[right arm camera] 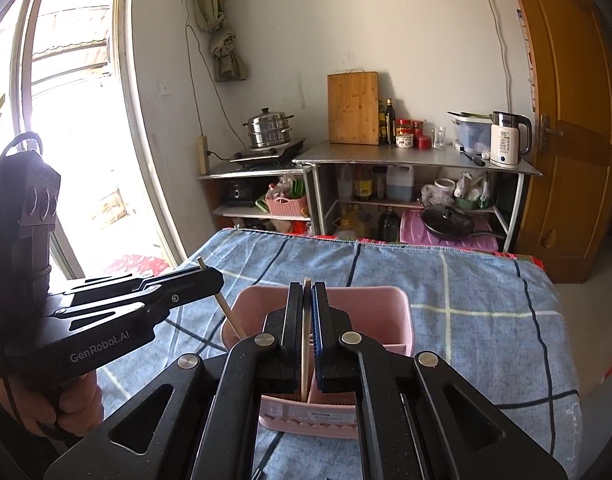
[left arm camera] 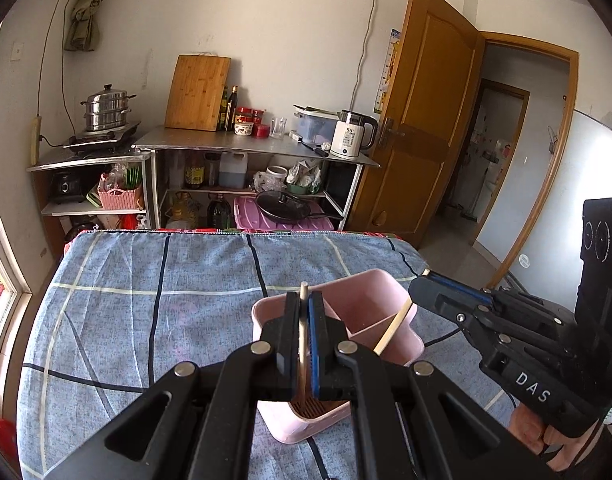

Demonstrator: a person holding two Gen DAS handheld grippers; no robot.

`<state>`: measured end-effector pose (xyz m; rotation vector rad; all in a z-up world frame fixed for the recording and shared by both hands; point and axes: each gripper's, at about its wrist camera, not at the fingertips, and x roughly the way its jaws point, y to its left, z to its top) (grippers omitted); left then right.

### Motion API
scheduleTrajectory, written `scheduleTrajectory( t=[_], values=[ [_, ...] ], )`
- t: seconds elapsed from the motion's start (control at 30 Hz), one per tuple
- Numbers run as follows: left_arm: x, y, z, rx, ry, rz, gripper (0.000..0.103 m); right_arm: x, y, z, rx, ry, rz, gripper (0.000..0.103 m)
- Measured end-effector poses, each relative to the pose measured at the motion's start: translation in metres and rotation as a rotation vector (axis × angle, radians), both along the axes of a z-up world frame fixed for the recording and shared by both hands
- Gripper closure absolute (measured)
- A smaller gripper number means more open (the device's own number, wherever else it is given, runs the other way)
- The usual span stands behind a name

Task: Organize utensils
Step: 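Lower the wooden chopsticks into the basket and open both tools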

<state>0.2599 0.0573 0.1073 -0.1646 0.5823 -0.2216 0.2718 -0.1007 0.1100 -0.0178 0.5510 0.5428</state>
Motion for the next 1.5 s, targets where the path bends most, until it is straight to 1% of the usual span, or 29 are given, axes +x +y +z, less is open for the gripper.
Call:
scheduleTrajectory(
  t=[0.1, 0.17, 0.23, 0.33, 0.4, 0.43, 0.53, 0.7, 0.9, 1.03, 1.23, 1.43, 1.5],
  values=[
    [-0.003, -0.002, -0.002, 0.005, -0.001, 0.001, 0.097, 0.001, -0.003, -0.003, 0.001, 0.011, -0.008, 0.099],
    [-0.005, -0.003, -0.002, 0.007, -0.004, 0.002, 0.093, 0.000, -0.006, -0.004, 0.000, 0.014, -0.007, 0.099],
    [-0.007, -0.001, -0.002, 0.006, -0.008, 0.009, 0.082, -0.002, -0.008, -0.003, -0.003, 0.013, -0.006, 0.099],
    [-0.015, 0.000, 0.001, 0.006, -0.027, 0.023, 0.075, -0.008, -0.011, 0.001, -0.001, 0.001, -0.006, 0.096],
    [-0.020, 0.001, 0.005, 0.006, -0.042, 0.035, 0.071, -0.013, -0.014, 0.005, 0.004, -0.013, -0.008, 0.090],
    [-0.023, 0.002, 0.007, 0.006, -0.050, 0.041, 0.070, -0.015, -0.015, 0.007, 0.006, -0.017, -0.008, 0.090],
    [-0.033, 0.003, 0.014, 0.020, -0.073, 0.054, 0.068, -0.025, -0.022, 0.010, 0.012, -0.029, -0.014, 0.088],
    [-0.059, 0.004, 0.020, 0.020, -0.113, 0.058, 0.066, -0.048, -0.035, 0.015, 0.015, -0.064, -0.026, 0.076],
    [-0.093, -0.001, 0.017, 0.019, -0.132, 0.043, 0.066, -0.083, -0.050, 0.009, 0.008, -0.090, -0.041, 0.075],
    [-0.120, -0.006, 0.008, 0.017, -0.139, 0.030, 0.066, -0.107, -0.061, 0.002, 0.012, -0.097, -0.051, 0.075],
    [-0.153, -0.014, -0.010, 0.024, -0.134, 0.025, 0.065, -0.137, -0.078, -0.016, 0.031, -0.061, -0.044, 0.074],
    [-0.173, -0.019, -0.030, 0.049, -0.106, 0.019, 0.065, -0.154, -0.089, -0.033, 0.011, -0.043, -0.066, 0.074],
    [-0.175, -0.018, -0.037, 0.042, -0.085, 0.017, 0.065, -0.155, -0.091, -0.038, 0.010, -0.026, -0.065, 0.074]
  ],
)
